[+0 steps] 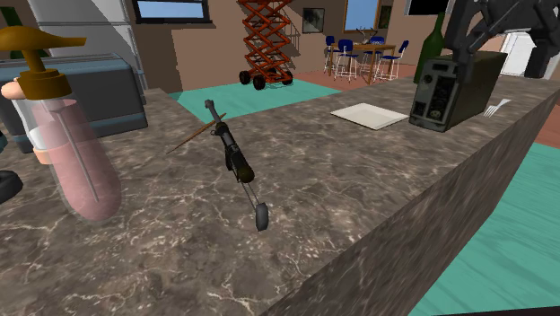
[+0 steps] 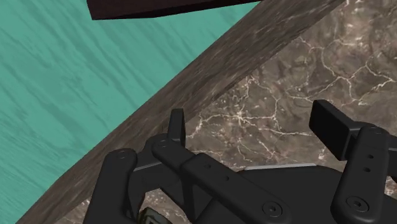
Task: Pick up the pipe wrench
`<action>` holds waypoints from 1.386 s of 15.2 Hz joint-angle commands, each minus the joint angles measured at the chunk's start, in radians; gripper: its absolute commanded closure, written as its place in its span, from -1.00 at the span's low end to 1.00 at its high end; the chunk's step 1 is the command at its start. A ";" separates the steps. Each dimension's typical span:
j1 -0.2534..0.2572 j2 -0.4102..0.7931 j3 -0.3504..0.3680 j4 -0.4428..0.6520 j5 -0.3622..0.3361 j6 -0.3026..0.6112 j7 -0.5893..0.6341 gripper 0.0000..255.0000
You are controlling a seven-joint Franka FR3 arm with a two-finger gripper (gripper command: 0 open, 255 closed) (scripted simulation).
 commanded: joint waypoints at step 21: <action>0.173 0.627 0.269 0.396 -0.017 0.228 0.165 -1.00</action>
